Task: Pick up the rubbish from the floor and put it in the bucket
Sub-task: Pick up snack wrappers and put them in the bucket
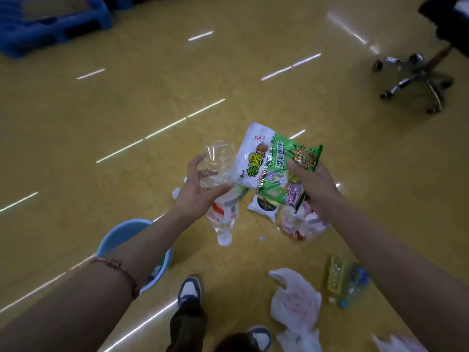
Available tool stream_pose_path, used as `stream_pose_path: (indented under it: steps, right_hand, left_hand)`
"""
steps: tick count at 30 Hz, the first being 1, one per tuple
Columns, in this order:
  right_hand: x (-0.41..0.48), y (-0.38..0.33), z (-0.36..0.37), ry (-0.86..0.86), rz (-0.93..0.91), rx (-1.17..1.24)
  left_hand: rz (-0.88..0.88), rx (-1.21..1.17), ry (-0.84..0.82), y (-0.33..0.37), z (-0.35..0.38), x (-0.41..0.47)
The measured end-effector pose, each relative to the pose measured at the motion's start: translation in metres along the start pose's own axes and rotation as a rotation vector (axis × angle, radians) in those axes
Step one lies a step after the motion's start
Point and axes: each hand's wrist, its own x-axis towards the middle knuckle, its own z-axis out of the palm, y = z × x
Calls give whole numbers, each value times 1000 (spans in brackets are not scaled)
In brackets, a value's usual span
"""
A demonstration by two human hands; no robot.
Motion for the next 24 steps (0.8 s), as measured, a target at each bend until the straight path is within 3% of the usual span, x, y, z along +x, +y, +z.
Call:
stream_pose_path:
  steps: [5, 12, 24]
  right_hand:
    - [-24, -43, 55, -124, -85, -80]
    - [-57, -56, 170, -282, -157, -182]
    - [-58, -19, 293, -448, -30, -403]
  left_hand:
    - [-61, -137, 147, 10, -66, -45]
    - [-113, -131, 271, -19, -171, -82]
    - [-360, -211, 497, -107, -264, -119]
